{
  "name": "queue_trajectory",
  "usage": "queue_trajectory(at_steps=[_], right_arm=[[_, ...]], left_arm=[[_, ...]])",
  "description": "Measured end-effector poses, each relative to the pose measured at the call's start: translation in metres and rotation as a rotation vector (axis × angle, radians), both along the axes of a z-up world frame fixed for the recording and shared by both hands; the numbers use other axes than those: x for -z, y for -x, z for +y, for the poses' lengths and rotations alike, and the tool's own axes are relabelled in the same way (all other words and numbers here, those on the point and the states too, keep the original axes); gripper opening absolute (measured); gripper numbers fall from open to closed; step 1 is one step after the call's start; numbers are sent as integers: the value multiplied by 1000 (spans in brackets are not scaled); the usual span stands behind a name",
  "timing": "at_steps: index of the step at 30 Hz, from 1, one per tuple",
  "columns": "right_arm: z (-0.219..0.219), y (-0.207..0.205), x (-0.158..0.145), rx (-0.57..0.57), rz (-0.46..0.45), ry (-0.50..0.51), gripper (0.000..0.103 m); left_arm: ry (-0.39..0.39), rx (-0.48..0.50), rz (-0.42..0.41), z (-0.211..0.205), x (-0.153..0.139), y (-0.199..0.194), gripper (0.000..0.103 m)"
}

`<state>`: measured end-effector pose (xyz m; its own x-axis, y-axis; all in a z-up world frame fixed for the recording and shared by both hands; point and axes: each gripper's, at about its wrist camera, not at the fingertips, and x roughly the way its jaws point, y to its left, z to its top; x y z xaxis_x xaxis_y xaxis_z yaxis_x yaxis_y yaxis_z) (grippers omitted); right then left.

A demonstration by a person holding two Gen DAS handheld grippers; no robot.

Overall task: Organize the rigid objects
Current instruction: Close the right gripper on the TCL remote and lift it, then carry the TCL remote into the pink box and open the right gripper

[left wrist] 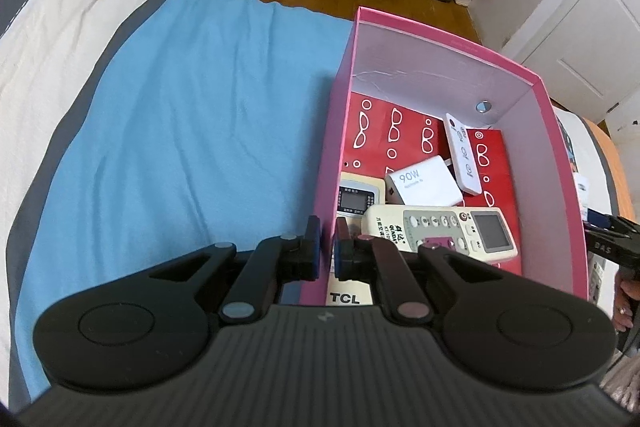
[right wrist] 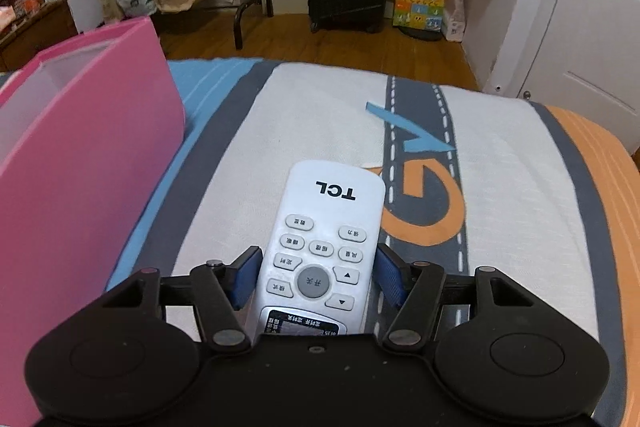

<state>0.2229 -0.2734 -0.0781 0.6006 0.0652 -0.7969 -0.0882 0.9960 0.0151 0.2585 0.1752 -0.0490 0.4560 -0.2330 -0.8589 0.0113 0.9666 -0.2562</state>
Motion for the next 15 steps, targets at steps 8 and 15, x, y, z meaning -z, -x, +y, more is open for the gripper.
queue_trajectory(at_steps=[8, 15], right_arm=[[9, 32, -33, -41, -114, -1, 63], [26, 64, -62, -105, -279, -9, 56]], left_arm=[[8, -3, 1, -1, 0, 0, 6], [9, -3, 2, 0, -1, 0, 6]])
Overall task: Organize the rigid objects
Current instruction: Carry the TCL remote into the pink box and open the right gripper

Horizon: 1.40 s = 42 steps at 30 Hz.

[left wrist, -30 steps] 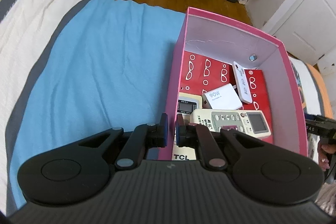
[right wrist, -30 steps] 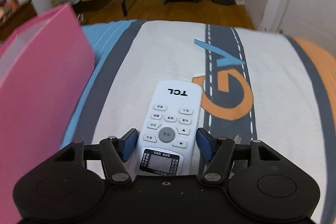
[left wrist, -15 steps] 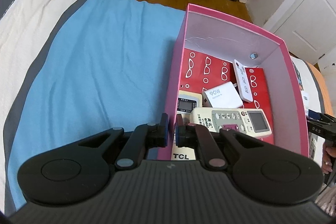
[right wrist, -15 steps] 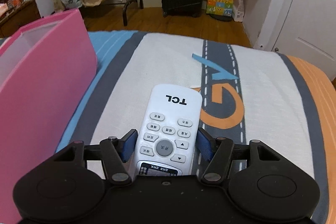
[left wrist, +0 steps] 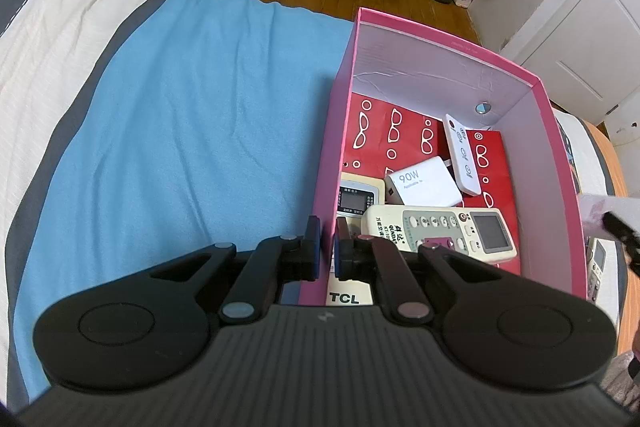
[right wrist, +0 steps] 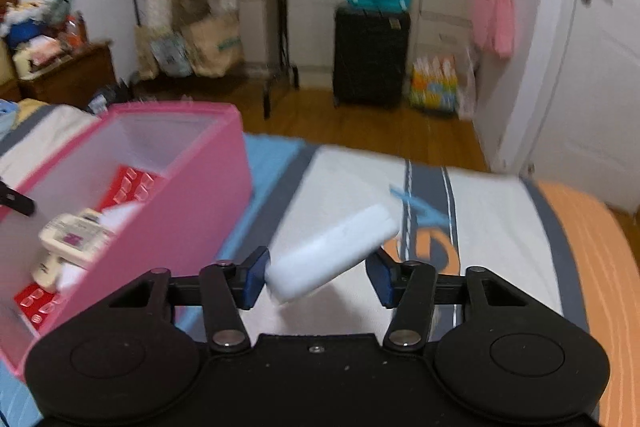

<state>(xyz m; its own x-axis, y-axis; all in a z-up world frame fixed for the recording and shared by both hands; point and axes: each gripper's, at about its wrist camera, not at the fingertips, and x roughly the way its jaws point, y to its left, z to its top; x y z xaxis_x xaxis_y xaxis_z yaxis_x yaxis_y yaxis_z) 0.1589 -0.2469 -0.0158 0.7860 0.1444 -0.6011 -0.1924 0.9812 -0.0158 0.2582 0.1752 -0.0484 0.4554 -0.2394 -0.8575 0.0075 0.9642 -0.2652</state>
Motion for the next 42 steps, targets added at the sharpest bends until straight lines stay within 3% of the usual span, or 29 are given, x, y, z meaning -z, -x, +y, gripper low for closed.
queue_trajectory(at_steps=[5, 8, 15, 20, 24, 31, 34, 36, 42], right_arm=[[7, 23, -35, -35, -135, -108, 54], [20, 35, -57, -120, -194, -177, 54], [87, 30, -75, -321, -179, -225, 54], [138, 4, -59, -359, -150, -48, 53], [176, -23, -39, -341, -140, 264, 53], [227, -67, 0, -420, -83, 688, 53], [233, -80, 6, -466, 17, 646, 52], [236, -86, 7, -487, 67, 602, 38], [233, -94, 11, -483, 166, 444, 39]], left_arm=[[2, -1, 0, 0, 0, 0, 6], [-1, 0, -1, 0, 0, 0, 6], [15, -3, 1, 2, 0, 0, 7], [32, -4, -2, 5, 0, 1, 7], [42, 3, -9, 7, -1, 3, 7], [104, -1, -2, 16, 3, 1, 8], [107, 5, -6, 16, 4, 1, 8], [113, 7, -5, 17, 4, 0, 9], [122, 13, -6, 18, 5, -2, 9]])
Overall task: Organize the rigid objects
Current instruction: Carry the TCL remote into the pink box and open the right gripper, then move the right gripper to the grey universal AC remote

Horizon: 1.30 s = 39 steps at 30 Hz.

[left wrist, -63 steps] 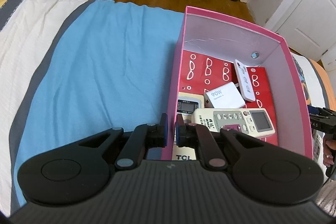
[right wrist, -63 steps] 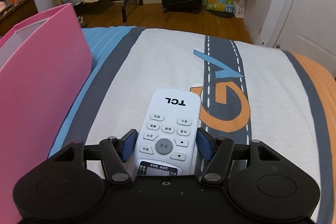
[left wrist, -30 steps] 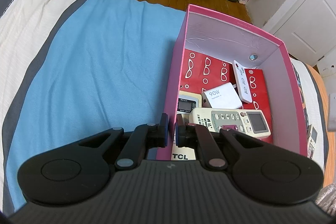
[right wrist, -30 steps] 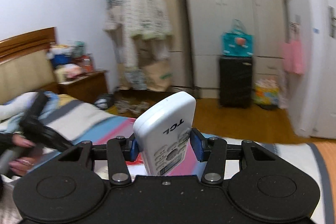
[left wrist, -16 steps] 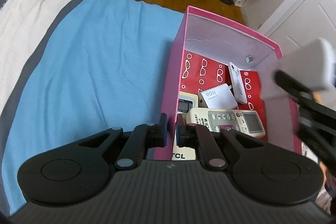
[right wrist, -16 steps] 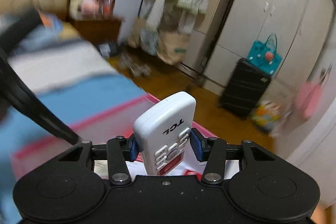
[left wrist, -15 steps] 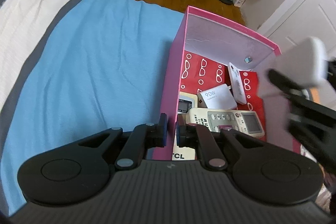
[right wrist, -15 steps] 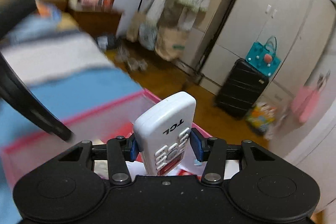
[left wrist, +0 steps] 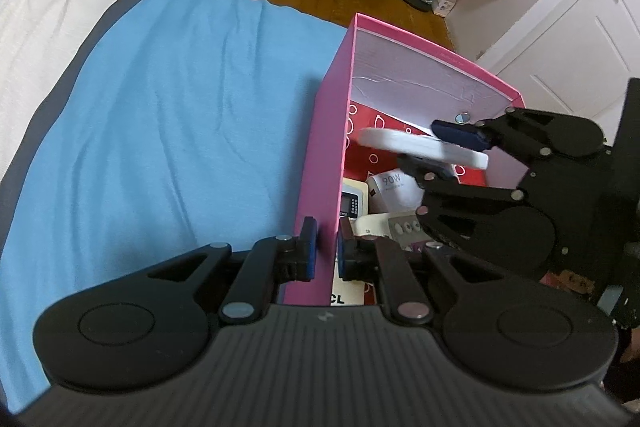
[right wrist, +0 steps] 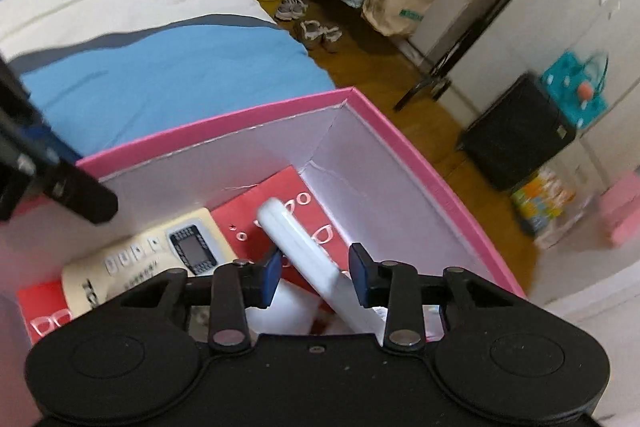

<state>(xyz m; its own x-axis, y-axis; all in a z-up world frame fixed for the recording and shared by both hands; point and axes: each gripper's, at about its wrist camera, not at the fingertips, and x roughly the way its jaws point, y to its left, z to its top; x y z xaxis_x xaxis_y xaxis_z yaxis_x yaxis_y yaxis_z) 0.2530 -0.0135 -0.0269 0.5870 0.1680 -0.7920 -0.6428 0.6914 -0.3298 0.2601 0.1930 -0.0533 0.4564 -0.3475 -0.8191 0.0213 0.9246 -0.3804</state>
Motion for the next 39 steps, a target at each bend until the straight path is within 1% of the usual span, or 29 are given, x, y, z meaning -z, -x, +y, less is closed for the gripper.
queue_trajectory(at_steps=[2, 3, 4, 5, 8, 9, 11, 14, 15, 16, 17, 19, 22, 25, 28, 32, 35, 39], right_arm=[[-11, 0, -4, 38, 23, -88, 41], [-18, 0, -8, 59, 52, -142, 44], [-24, 0, -9, 78, 80, -196, 49], [-34, 1, -16, 102, 115, -275, 53], [-62, 5, -28, 146, 205, -472, 57], [-70, 8, -32, 164, 226, -520, 58], [-87, 16, -40, 192, 248, -590, 58], [-111, 39, -53, 201, 230, -652, 58], [-120, 49, -57, 203, 221, -663, 58], [-125, 46, -59, 207, 216, -667, 58], [-135, 53, -64, 214, 212, -666, 58], [-151, 58, -72, 238, 224, -644, 58], [-179, 64, -79, 304, 258, -621, 58], [-214, 71, -77, 393, 295, -608, 60], [-248, 79, -63, 493, 307, -571, 61], [-288, 84, -29, 637, 360, -550, 61], [-307, 84, -4, 731, 355, -487, 61], [-338, 87, 23, 844, 372, -462, 61]], left_arm=[[3, 1, 1, 1, 0, -1, 9], [4, 1, 1, 1, 1, -1, 9], [5, 0, 2, 1, 1, -1, 9], [6, -1, 3, 1, 1, -2, 9], [3, -3, 3, 1, 1, -1, 9], [3, -4, 4, 1, 1, -2, 9], [5, -6, 6, 1, 1, -1, 9], [5, -7, 6, 1, 0, -2, 9], [5, -7, 7, 1, 0, -1, 9], [4, -8, 7, 1, 0, -1, 9], [3, -7, 7, 0, 0, -1, 9], [-1, -9, 8, 0, 0, -1, 9], [-7, -7, 15, -1, 0, -2, 9], [-18, 3, 12, -2, -3, -2, 9], [-33, 5, 7, -5, -4, -1, 9], [-33, -1, 13, -5, -4, -2, 9], [-31, -5, 19, -5, -3, -3, 9], [-41, -5, 19, -6, -4, -2, 9]])
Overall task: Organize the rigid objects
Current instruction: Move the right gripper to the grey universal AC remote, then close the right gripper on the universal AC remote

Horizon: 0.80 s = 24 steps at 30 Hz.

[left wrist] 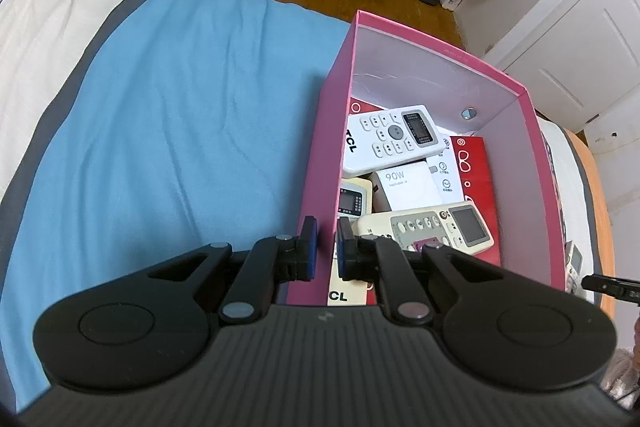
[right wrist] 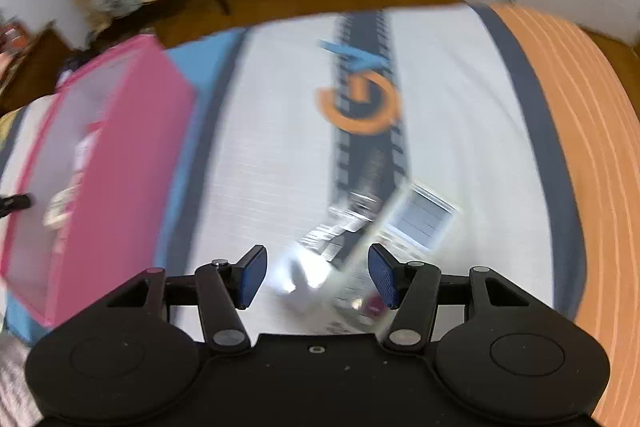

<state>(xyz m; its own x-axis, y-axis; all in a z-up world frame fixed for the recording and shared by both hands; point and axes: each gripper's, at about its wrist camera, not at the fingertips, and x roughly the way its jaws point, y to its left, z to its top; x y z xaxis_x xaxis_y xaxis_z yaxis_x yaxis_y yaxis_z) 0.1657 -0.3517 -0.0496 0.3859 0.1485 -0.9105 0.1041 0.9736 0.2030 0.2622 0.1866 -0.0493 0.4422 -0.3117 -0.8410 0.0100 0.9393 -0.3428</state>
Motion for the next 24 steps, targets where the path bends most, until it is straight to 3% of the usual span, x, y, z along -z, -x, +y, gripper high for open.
queue_trajectory(at_steps=[4, 11, 14, 19, 21, 24], right_arm=[[-12, -3, 24, 42, 51, 39, 61], [-13, -26, 51, 44, 90, 57, 73], [-2, -22, 45, -15, 6, 126, 67], [11, -16, 24, -128, -171, 101, 61], [16, -18, 25, -148, -179, 131, 61], [16, -26, 38, -142, -104, 151, 61]], left_arm=[[-5, 1, 0, -1, -1, 0, 9], [-4, 2, 0, -2, -1, 0, 9], [-4, 1, 1, -1, -1, 0, 9], [-6, 3, 0, -2, -1, 0, 9], [-4, 2, 4, -1, -1, 0, 9], [-3, -1, 10, 0, 0, 0, 9]])
